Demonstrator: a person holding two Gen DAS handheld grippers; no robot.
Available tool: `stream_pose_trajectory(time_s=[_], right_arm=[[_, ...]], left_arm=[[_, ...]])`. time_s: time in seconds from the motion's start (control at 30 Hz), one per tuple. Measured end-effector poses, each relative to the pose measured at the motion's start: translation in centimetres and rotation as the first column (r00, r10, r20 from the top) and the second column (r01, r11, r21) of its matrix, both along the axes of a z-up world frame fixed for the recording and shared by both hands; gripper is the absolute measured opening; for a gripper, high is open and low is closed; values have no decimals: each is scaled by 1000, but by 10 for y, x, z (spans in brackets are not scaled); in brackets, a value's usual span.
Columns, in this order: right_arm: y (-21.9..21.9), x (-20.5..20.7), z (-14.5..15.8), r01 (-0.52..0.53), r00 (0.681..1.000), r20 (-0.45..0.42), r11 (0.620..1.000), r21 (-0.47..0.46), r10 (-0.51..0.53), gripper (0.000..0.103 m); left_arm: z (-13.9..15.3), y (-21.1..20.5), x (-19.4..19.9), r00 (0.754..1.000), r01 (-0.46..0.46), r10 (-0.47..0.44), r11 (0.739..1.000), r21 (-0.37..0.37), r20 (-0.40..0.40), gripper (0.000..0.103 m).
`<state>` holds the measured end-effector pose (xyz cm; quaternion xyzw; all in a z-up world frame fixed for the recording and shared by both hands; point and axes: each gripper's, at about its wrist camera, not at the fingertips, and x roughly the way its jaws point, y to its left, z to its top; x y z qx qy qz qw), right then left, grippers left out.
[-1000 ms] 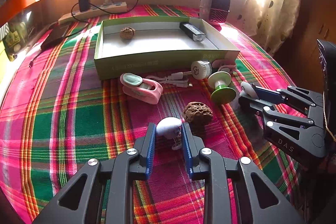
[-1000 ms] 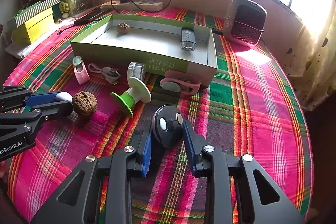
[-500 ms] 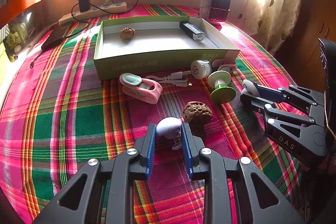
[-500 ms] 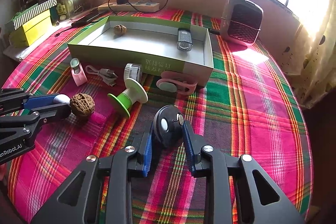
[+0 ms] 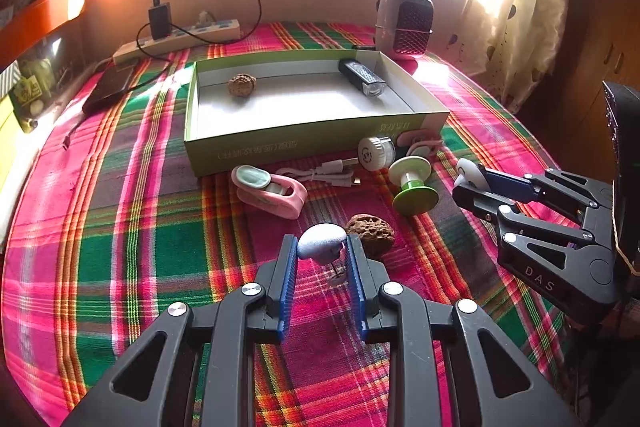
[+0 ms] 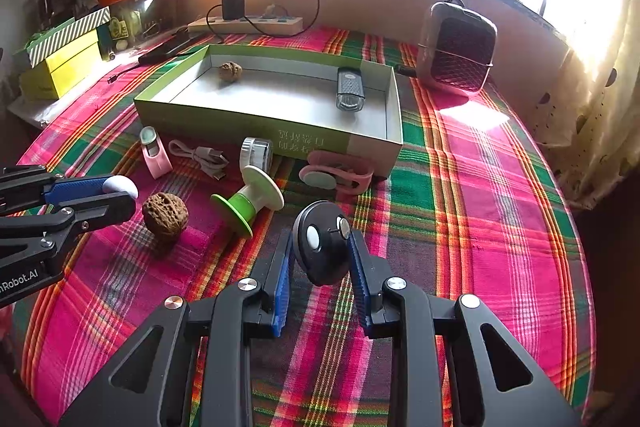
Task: Organize objects
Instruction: 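Lift and carry the knob in the left gripper and the disc in the right gripper into the box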
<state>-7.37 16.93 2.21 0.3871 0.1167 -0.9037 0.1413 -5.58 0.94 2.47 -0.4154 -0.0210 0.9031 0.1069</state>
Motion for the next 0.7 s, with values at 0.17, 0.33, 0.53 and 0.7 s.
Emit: stream_pose_trajectory(time_s=[0.17, 0.33, 0.53, 0.7], right_arm=[[-1, -1, 10, -4, 1000, -22, 1000, -7, 4, 28], [-3, -4, 20, -6, 999, -43, 1000, -13, 6, 28], [-10, -11, 33, -23, 997, -73, 1000, -9, 22, 28], [-18, -23, 44, -40, 995, -95, 999, -16, 38, 28]], left_arm=[[8, -1, -2, 1000, 0, 0, 1000, -4, -19, 22], [16, -1, -7, 999, 5, -6, 1000, -7, -37, 22], [25, -4, -18, 998, 3, -4, 1000, -11, -59, 22], [30, -7, -32, 998, -10, 10, 1000, -13, -65, 22]])
